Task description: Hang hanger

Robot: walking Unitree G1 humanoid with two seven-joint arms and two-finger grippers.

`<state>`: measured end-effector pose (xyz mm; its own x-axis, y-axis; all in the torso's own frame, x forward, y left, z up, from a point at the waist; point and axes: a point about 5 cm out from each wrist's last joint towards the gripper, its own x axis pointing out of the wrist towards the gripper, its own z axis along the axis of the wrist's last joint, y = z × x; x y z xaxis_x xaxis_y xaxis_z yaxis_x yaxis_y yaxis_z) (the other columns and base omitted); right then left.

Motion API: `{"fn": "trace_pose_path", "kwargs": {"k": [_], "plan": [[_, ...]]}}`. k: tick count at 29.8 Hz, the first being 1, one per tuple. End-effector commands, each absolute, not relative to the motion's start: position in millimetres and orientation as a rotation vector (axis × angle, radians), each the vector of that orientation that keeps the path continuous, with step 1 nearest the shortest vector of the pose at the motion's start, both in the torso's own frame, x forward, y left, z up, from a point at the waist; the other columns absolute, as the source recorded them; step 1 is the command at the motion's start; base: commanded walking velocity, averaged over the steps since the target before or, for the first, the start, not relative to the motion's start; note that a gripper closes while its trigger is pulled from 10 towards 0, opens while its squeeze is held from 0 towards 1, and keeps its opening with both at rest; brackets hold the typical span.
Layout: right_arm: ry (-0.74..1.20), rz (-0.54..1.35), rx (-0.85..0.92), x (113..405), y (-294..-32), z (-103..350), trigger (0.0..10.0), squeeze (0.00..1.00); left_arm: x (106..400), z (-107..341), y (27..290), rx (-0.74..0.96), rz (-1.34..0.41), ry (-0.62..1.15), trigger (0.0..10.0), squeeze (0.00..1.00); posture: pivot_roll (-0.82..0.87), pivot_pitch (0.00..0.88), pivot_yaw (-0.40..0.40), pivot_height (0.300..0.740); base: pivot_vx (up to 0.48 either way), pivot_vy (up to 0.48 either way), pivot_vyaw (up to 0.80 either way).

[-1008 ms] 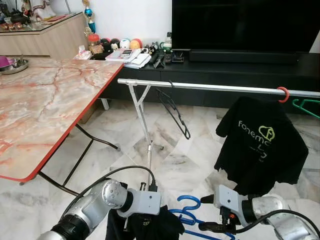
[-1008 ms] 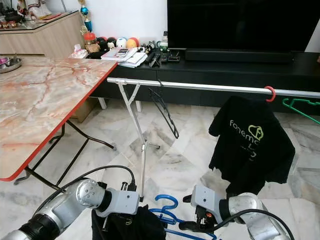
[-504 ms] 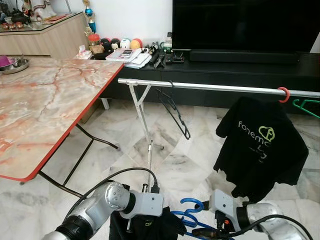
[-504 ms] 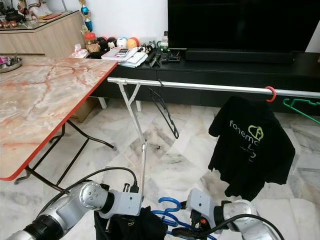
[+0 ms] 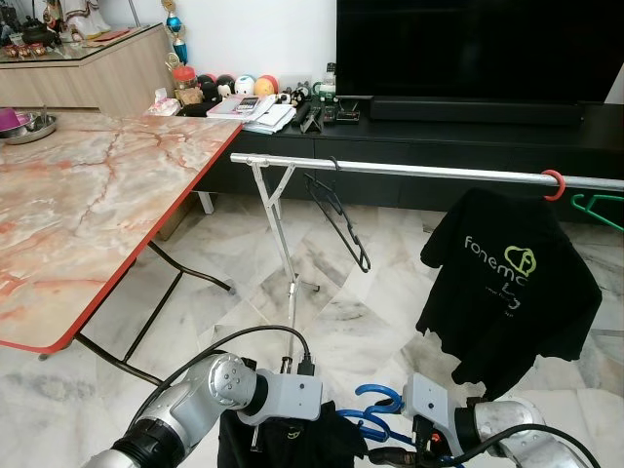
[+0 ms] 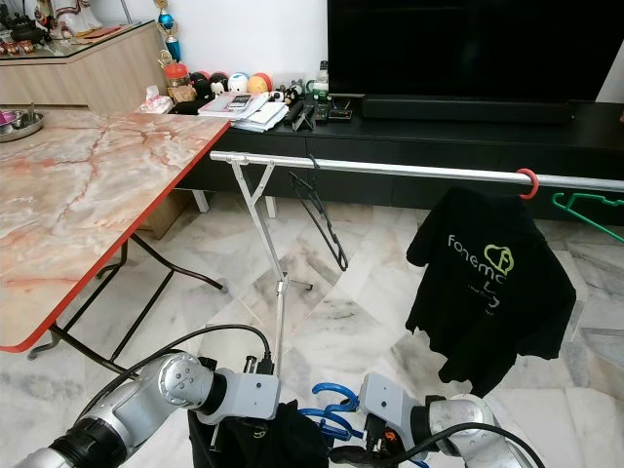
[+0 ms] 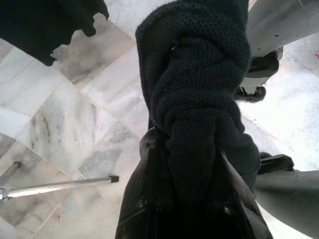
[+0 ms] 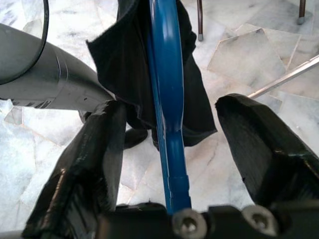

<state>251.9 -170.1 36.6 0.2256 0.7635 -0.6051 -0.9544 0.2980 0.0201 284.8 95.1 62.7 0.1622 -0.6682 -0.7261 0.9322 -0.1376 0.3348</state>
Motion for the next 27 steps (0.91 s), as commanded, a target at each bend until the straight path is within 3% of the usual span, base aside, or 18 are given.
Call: {"fn": "trace_pose_path", "kwargs": {"k": [1,27], "plan": [[0.578,1.231,-0.403,251.4,-169.4,36.0,0.0,0.00,290.2,69.2,96.8,0.962,-1.415,0.334,0.0,0.00,0.01,0.069,0.033,0.740,0.000,0.000,0.00],[0.568,1.216,-0.392,252.3,-160.1,29.7,0.0,0.00,290.2,69.6,94.6,0.957,-1.408,0.320,0.0,0.00,0.01,0.054,0.034,0.740,0.000,0.000,0.00]]}}
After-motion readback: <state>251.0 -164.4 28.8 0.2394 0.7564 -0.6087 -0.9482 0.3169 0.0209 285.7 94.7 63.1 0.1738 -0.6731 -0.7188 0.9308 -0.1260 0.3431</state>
